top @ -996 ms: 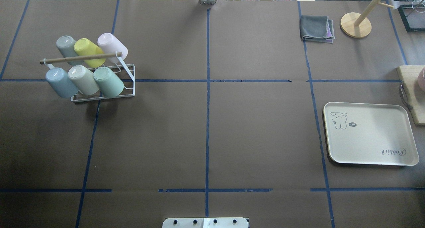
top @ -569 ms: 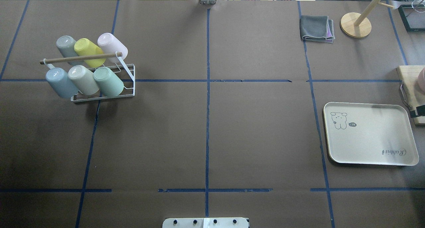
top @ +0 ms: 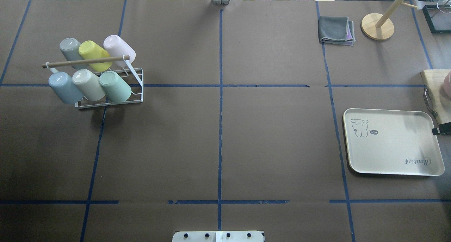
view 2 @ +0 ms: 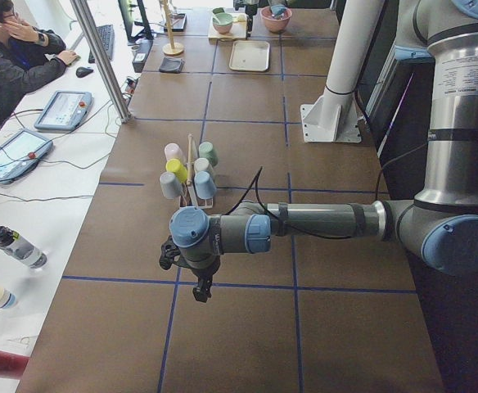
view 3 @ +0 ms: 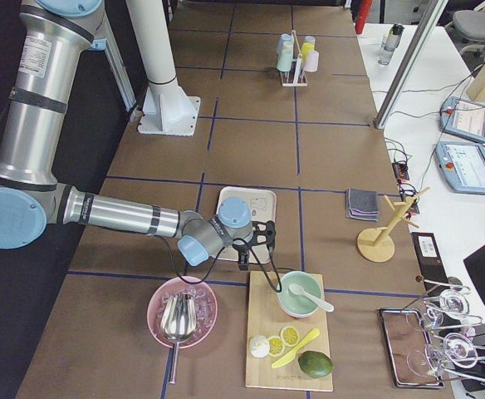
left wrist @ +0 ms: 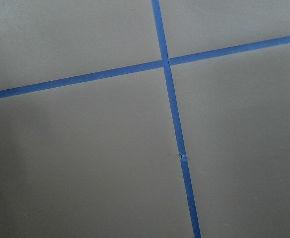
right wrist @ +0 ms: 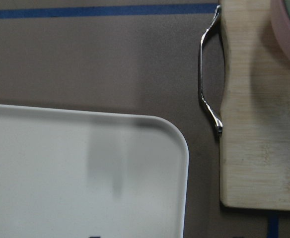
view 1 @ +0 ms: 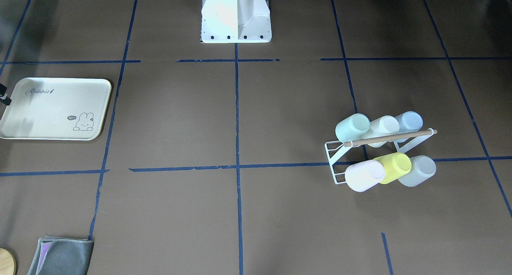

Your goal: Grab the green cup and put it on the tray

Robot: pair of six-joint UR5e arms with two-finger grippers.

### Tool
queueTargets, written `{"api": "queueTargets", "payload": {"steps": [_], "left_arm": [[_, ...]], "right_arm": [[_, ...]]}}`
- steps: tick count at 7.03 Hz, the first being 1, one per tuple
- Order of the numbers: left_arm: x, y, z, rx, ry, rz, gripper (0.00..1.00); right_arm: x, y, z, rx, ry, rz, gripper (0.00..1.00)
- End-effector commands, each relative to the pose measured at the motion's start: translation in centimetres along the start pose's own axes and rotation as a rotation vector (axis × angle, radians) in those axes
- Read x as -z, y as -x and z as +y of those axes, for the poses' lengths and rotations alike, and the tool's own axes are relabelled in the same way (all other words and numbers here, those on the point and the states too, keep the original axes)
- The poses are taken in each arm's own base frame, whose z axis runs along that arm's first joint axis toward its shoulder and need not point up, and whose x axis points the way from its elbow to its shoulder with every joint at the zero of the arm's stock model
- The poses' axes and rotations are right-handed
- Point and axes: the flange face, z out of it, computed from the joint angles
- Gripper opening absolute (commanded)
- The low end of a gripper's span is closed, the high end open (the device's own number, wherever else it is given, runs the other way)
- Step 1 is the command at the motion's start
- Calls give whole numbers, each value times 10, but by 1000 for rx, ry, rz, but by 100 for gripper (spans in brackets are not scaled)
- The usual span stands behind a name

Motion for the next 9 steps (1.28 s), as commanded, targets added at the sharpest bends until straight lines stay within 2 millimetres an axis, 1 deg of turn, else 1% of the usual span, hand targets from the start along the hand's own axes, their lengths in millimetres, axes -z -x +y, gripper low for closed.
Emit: {"api": "queueTargets", "payload": {"steps": [1,2,4,5,6,7,8,9], "left_arm": [[0,0,0,0,1,0,100],[0,0,0,0,1,0,100],[-1,1,0,2,2,0,100],[-1,1,0,1,2,0,100],[-1,1,0,3,3,1,100],[-1,1,0,3,3,1,100],[-1,1,0,2,3,1,100],[-1,1,0,2,3,1,100]], "right_arm": [[-18,0,7,13,33,17,73],[-25,-1,7,14,47,21,67],[-30,0,10,22,60,22,54],[-33,-2,12,19,68,24,48],[-33,-1,12,22,69,24,45],[-35,-5,13,20,73,28,45],[-35,-5,14,21,74,28,43],[-35,-4,14,24,76,23,36]]}}
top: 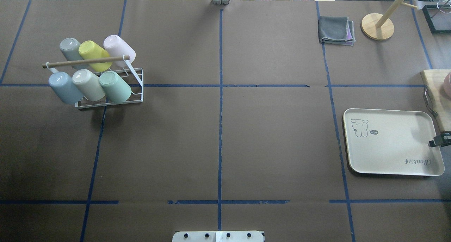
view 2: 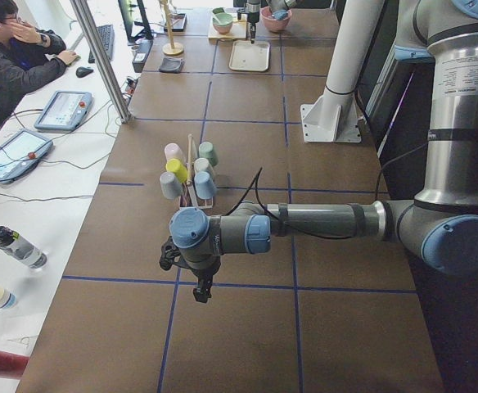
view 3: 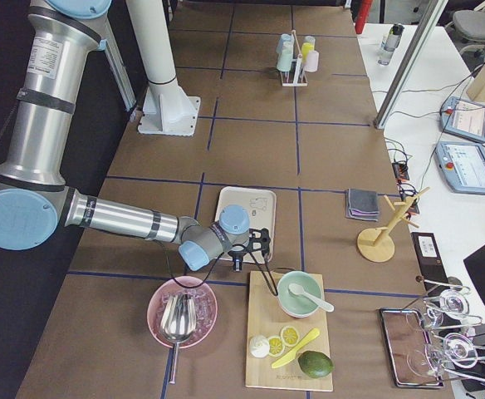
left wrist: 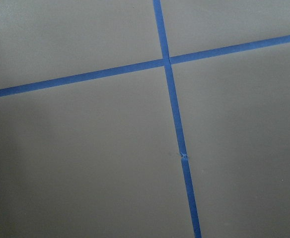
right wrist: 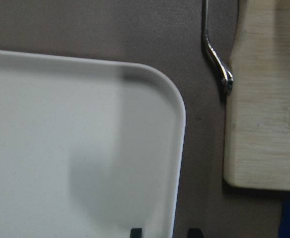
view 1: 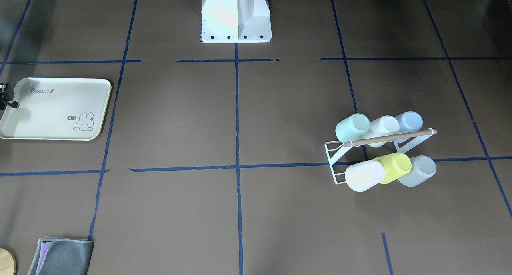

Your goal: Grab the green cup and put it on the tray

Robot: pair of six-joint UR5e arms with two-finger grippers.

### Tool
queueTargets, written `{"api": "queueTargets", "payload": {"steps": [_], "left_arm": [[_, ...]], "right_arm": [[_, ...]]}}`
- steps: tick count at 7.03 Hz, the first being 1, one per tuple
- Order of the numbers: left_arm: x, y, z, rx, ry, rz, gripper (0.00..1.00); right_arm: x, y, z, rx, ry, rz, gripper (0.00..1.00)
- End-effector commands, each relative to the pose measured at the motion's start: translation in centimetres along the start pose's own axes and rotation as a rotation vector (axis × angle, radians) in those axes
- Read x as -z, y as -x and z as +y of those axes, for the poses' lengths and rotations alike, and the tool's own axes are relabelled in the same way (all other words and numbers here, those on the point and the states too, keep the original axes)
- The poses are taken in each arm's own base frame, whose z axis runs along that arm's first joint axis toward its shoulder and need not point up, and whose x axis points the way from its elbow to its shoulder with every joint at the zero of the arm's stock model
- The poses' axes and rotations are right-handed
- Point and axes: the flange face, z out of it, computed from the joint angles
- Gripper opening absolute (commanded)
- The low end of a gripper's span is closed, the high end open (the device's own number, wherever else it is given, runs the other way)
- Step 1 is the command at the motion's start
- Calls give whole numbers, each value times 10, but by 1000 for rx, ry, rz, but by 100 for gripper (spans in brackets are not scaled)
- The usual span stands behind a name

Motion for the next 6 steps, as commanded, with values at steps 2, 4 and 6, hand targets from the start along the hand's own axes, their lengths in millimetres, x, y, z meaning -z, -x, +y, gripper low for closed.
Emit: {"api": "queueTargets", "payload": {"steps": [2,4,6], "left_arm": [[0,0,0,-1,0,0,100],[1,0,0,-2,-1,0,100],[1,0,0,-2,-1,0,100]], "right_arm": [[0,1,0,5,2,-4,8],[0,1,-1,9,1,-2,0],[6,11,-4,25,-10,-20,0]]}}
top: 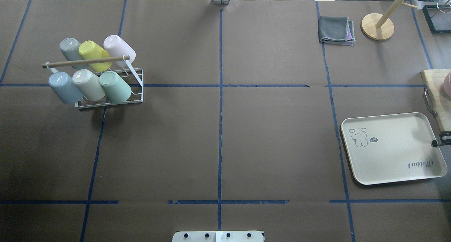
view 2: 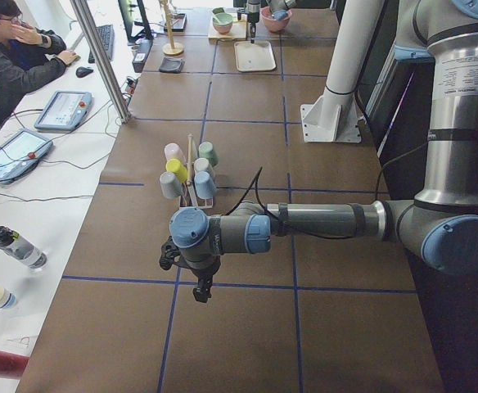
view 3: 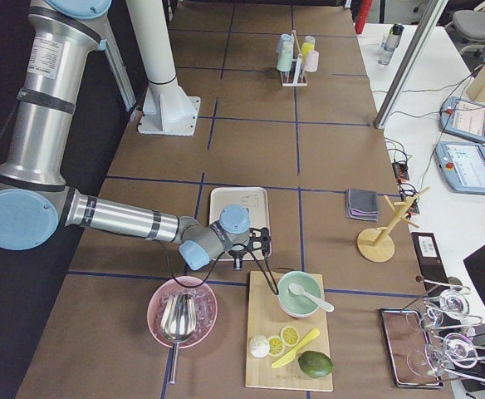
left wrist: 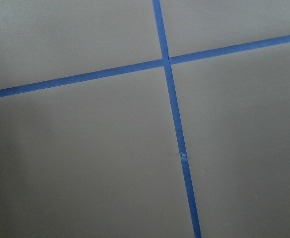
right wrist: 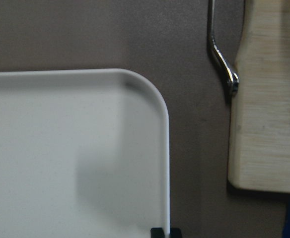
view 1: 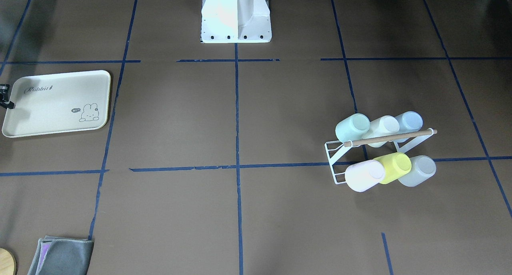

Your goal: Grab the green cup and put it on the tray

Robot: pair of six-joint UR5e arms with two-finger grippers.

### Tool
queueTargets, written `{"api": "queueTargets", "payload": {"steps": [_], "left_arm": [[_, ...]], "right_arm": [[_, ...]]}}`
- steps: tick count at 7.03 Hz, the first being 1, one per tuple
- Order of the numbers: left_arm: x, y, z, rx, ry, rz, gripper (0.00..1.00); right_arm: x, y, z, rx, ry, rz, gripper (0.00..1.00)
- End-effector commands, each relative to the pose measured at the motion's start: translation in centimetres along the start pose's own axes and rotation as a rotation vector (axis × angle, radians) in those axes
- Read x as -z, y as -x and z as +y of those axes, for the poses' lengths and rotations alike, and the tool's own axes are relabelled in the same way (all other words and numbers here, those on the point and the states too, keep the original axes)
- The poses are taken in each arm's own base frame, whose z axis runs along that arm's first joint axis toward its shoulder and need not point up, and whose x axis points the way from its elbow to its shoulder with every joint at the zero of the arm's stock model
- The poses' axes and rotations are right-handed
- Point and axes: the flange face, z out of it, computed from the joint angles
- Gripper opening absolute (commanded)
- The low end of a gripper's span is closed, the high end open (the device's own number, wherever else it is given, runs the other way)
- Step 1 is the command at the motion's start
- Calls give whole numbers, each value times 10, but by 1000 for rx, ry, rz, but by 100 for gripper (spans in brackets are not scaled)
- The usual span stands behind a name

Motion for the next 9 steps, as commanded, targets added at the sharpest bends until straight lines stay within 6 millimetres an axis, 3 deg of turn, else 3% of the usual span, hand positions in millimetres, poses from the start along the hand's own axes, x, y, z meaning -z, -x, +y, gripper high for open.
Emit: {"api": "queueTargets", "payload": {"steps": [1,2,3,4,5,8,9], "left_arm": [[0,0,0,0,0,0,100],[0,0,0,0,0,0,100],[0,0,0,-2,0,0,100],[0,0,1,-1,1,0,100],[0,0,1,-2,1,0,100],[0,0,0,-3,0,0,100],[0,0,0,-3,0,0,100]], "right_arm": [[14,26,-11,31,-10,-58,0],[22,39,-11,43,2,-106,13],[31,52,-14,59,-9,-126,11],[36,60,-18,45,-17,-132,1],[38,62,-20,7,-28,-128,0],[56,132,-64,-74,-70,-208,0],[51,184,-88,-106,-59,-253,0]]}}
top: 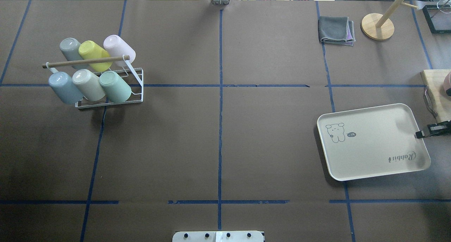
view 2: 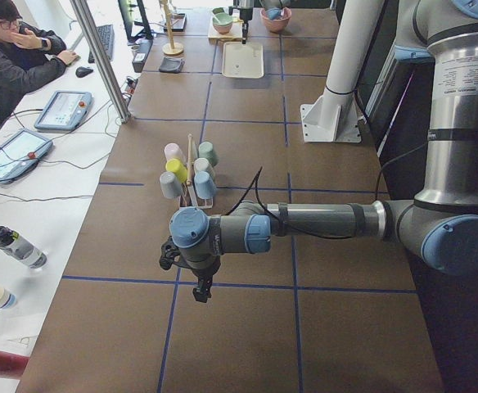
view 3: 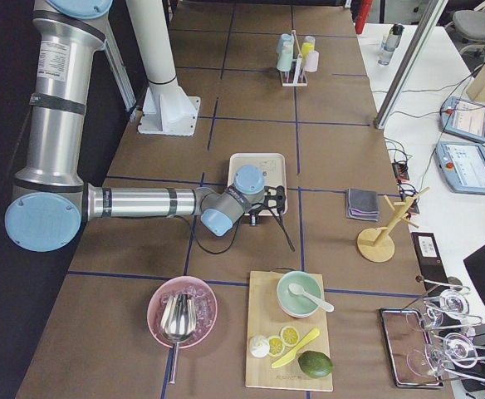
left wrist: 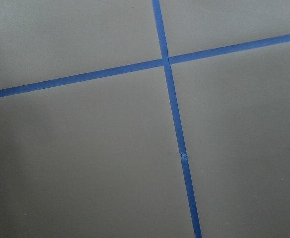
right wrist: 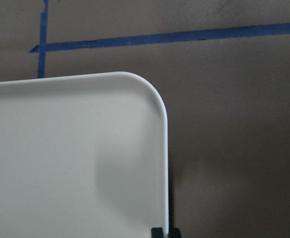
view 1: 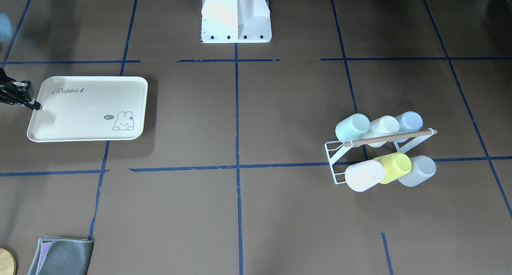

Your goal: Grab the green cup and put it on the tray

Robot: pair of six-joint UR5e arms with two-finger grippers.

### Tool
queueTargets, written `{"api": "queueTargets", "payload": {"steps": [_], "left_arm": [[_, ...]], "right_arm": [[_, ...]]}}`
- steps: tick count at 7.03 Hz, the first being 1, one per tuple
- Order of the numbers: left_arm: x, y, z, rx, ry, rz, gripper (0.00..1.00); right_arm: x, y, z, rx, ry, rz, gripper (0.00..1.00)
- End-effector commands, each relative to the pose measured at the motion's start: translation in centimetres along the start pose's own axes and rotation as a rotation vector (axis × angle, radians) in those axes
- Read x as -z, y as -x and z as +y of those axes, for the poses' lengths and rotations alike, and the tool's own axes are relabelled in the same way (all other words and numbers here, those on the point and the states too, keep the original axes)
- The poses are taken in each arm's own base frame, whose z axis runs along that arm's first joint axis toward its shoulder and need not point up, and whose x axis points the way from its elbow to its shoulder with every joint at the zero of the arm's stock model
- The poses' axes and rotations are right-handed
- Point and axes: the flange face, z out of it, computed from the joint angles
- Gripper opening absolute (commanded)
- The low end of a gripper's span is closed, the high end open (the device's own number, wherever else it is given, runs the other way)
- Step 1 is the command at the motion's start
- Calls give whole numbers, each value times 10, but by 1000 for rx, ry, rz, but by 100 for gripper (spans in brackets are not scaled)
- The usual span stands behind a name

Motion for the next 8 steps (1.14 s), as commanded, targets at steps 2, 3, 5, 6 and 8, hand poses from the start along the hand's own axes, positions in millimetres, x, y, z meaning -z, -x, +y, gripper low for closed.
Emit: {"api": "queueTargets", "payload": {"steps": [2,3,5,6,8], "left_arm": [[1,-1,0,-2,-2,1,100],[1,-1,0,-2,-2,1,100],[1,-1,0,-2,-2,1,100],[2,-2,-1,-4,-4,1,100],[2,-2,-1,-4,-5,1,100]], "right_arm": [[-42,152,-51,-53,26,-64,0],[-51,207,-68,-47,31,-43,0],[-90,290,-53,-59,41,-31,0],[-108,324,-40,-48,36,-38,0],[-141,353,-21,-18,34,-23,0]]}}
